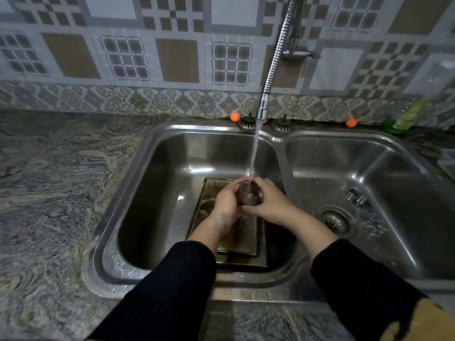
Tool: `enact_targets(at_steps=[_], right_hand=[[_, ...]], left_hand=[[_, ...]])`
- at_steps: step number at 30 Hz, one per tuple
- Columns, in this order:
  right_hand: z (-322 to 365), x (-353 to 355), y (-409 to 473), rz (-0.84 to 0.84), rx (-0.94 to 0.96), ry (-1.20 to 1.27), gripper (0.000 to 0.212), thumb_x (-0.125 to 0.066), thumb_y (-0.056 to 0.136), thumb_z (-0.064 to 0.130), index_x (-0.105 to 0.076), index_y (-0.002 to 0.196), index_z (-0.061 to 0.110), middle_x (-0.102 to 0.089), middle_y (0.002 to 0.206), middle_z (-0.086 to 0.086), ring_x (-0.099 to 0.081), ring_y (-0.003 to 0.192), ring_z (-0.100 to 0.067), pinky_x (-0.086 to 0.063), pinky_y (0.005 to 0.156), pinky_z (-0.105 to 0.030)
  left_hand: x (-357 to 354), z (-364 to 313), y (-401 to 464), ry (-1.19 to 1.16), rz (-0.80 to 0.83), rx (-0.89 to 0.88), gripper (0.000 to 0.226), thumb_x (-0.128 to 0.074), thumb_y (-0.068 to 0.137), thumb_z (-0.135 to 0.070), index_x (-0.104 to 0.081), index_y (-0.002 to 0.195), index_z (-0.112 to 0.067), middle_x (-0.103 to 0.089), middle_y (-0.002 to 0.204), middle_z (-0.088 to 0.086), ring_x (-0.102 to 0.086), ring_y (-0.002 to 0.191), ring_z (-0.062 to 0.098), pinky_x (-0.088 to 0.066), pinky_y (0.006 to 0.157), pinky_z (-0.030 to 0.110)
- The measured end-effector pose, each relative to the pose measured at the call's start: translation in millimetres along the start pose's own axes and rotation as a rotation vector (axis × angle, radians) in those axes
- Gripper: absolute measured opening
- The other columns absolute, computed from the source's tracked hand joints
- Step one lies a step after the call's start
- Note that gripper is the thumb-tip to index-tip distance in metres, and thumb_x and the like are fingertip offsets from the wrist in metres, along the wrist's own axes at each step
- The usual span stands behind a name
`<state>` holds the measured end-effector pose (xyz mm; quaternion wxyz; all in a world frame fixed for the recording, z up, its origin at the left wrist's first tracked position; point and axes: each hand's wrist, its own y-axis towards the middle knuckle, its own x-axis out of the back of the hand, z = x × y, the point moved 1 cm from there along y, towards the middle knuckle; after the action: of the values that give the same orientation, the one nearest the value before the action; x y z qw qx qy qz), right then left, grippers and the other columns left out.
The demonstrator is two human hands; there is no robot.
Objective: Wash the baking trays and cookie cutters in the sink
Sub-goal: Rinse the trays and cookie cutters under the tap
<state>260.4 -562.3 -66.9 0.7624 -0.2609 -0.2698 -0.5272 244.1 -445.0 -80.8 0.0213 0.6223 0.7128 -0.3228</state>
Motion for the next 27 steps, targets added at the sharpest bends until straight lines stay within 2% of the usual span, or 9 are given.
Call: enact_targets(at_steps=[4,6,8,10,12,14,17,21,27], right_hand=[[-8,25,-6,-0.186,0.136,-0.256,0.068,-0.075,0.072,0.024,-0.046,0.134,0.024,-0.047,0.121,-0.002,-0.045,0.118,-0.024,-0.042,0.099,-0.04],[-20,48,-9,-0.247,0.112,-0.326,0.07,-0.076,0.072,0.027,-0.045,0.135,0.026,-0.048,0.124,-0.004,-0.045,0.119,-0.026,-0.042,0.099,-0.04],[-42,75,-11,-0.287,0.012,-0.302,0.073,-0.078,0.071,0.031,-0.044,0.136,0.026,-0.049,0.13,-0.004,-0.048,0.12,-0.025,-0.042,0.1,-0.035],[-71,100,-15,-0.269,-0.143,-0.191,0.074,-0.08,0.072,0.032,-0.044,0.136,0.024,-0.05,0.135,-0.004,-0.05,0.121,-0.023,-0.042,0.098,-0.031],[-108,119,-23,-0.236,-0.296,-0.11,0.072,-0.081,0.072,0.028,-0.044,0.134,0.02,-0.051,0.136,-0.005,-0.051,0.121,-0.024,-0.041,0.096,-0.029],[-148,136,-32,-0.195,-0.416,-0.12,0.071,-0.081,0.073,0.024,-0.046,0.133,0.016,-0.052,0.136,-0.008,-0.052,0.12,-0.025,-0.041,0.095,-0.028],[-192,150,-41,-0.116,-0.554,-0.154,0.067,-0.08,0.074,0.018,-0.049,0.133,0.015,-0.052,0.137,-0.003,-0.054,0.119,-0.024,-0.042,0.089,-0.025],[-254,177,-34,-0.149,-0.698,-0.203,0.036,-0.073,0.076,0.026,-0.066,0.109,0.015,-0.067,0.104,-0.006,-0.065,0.096,-0.025,-0.046,0.07,-0.025],[-308,185,2,-0.135,-0.776,-0.282,0.04,-0.071,0.079,0.026,-0.064,0.112,0.005,-0.065,0.111,-0.014,-0.063,0.099,-0.028,-0.05,0.078,-0.029]], left_hand=[[-29,1,5,0.088,0.05,-0.155,0.034,-0.034,0.099,-0.008,-0.067,0.1,-0.016,-0.069,0.098,0.013,-0.066,0.086,0.023,-0.053,0.072,0.034],[-44,2,7,0.384,0.046,-0.303,0.031,-0.038,0.096,-0.002,-0.066,0.102,-0.016,-0.069,0.098,0.008,-0.065,0.084,0.02,-0.054,0.073,0.029],[-56,10,13,0.857,0.026,-0.461,0.031,-0.043,0.096,-0.008,-0.061,0.12,-0.015,-0.064,0.117,0.005,-0.062,0.102,0.019,-0.05,0.089,0.028],[-71,20,17,1.174,0.053,-0.53,0.039,-0.045,0.097,-0.016,-0.051,0.135,-0.016,-0.05,0.139,0.002,-0.047,0.128,0.018,-0.037,0.108,0.032],[-87,29,23,1.376,0.089,-0.516,0.05,-0.04,0.099,-0.026,-0.033,0.147,-0.014,-0.028,0.155,0.003,-0.023,0.144,0.019,-0.022,0.118,0.038],[-104,40,28,1.572,0.097,-0.418,0.061,-0.031,0.101,-0.037,-0.011,0.153,-0.011,-0.002,0.162,0.002,0.0,0.149,0.017,-0.009,0.12,0.044],[-109,52,28,1.723,0.065,-0.31,0.07,-0.021,0.101,-0.048,0.01,0.152,-0.011,0.019,0.16,0.002,0.016,0.147,0.016,0.002,0.12,0.046],[-117,65,26,1.838,-0.083,-0.398,0.078,-0.021,0.097,-0.055,0.013,0.151,-0.009,0.02,0.159,0.003,0.017,0.147,0.017,0.007,0.118,0.045],[-119,67,30,1.913,-0.14,-0.407,0.078,-0.017,0.096,-0.058,0.013,0.152,-0.013,0.021,0.159,0.001,0.019,0.146,0.015,0.01,0.118,0.043]])
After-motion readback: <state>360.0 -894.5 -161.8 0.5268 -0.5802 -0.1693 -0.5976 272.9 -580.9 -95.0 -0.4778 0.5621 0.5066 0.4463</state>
